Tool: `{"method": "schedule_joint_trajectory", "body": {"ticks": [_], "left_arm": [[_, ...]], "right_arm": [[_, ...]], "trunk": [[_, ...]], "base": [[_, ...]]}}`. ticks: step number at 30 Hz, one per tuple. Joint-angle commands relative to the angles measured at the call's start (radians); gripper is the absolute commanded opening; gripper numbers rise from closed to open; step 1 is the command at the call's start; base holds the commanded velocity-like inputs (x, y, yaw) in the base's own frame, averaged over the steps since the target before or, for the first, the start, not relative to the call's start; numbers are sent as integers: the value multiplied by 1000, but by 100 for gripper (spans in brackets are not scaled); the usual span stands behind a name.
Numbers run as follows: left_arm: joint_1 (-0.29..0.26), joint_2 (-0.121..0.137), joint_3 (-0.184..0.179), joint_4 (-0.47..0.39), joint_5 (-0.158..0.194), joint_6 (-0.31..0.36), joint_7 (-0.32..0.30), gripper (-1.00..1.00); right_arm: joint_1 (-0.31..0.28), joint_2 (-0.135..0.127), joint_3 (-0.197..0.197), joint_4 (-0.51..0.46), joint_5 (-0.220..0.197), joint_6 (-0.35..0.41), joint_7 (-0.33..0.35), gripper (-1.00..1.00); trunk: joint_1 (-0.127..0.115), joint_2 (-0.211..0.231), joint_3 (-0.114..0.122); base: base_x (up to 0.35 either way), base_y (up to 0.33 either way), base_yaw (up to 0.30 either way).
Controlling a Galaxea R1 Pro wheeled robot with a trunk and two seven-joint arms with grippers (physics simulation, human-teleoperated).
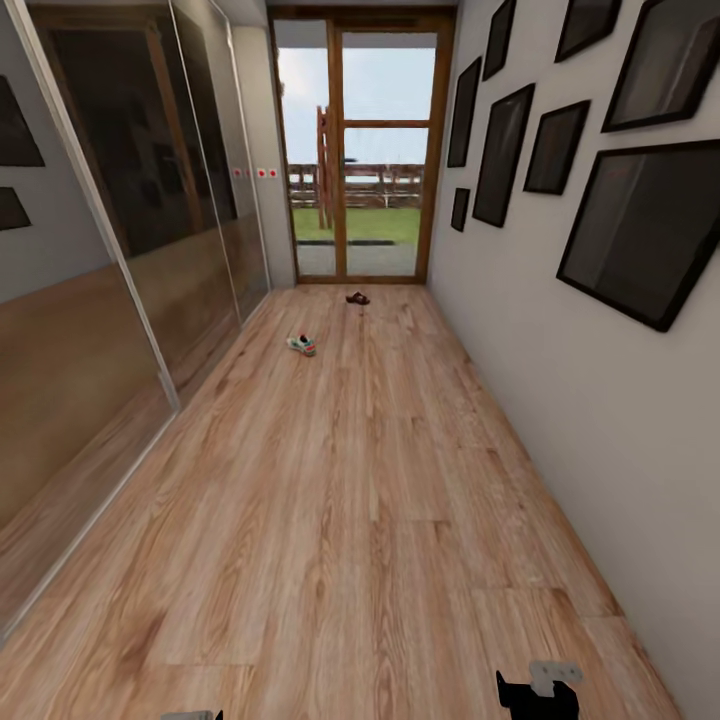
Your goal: Pick up the two gym shoes and the two sandals from the corridor floor and place them onto the hallstand (shoe rack) in the corridor, making sure they are on the rack and not on the floor. Arrange them so the two gym shoes are next to each other and the two sandals are next to each other.
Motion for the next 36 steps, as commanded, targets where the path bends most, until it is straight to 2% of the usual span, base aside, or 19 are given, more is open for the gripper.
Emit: {"method": "schedule_joint_trajectory", "body": {"ticks": [1, 14, 36], "left_arm": [[-1, 0, 3, 1, 10, -1, -10, 100], [-1, 1, 4, 1, 10, -1, -5, 100], [-1, 1, 4, 1, 10, 1, -3, 100]], "right_arm": [[-1, 0, -6, 1, 11, -3, -5, 100], [1, 1, -6, 1, 11, -3, -5, 100], [1, 3, -6, 1, 11, -3, -5, 100]], "trunk": [[0, 0, -1], [0, 0, -1], [0, 0, -1]], "base": [[335, 0, 0], [338, -11, 0], [338, -115, 0]]}}
